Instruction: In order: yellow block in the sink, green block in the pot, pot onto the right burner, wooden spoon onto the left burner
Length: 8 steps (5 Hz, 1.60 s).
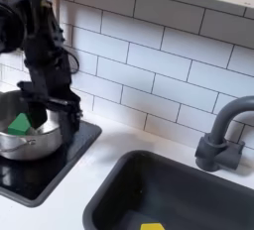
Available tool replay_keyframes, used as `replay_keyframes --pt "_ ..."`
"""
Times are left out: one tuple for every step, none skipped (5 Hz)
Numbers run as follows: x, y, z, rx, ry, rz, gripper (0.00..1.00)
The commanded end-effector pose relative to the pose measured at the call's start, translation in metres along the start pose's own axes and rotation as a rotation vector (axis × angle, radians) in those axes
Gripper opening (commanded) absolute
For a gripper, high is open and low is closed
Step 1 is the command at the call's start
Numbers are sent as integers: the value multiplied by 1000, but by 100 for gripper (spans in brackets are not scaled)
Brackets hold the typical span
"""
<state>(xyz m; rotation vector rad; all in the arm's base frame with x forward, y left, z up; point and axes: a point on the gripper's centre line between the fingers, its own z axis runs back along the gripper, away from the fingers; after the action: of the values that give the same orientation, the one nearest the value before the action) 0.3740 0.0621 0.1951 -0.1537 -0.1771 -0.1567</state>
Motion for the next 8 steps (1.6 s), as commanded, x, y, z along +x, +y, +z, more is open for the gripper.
replay_keyframes --pt "1 -8 39 9 -104 -20 100" --pt "-7 -7 57 22 -154 -20 100" --pt "-23 -9 87 47 -234 -15 100" --pt "-38 -9 103 62 -284 -9 100" --pt "-49 -2 119 95 -387 37 100" --pt "-54 7 135 117 -484 93 100" --pt "-46 18 150 120 -596 151 100" --pt "-34 28 162 139 -710 149 100"
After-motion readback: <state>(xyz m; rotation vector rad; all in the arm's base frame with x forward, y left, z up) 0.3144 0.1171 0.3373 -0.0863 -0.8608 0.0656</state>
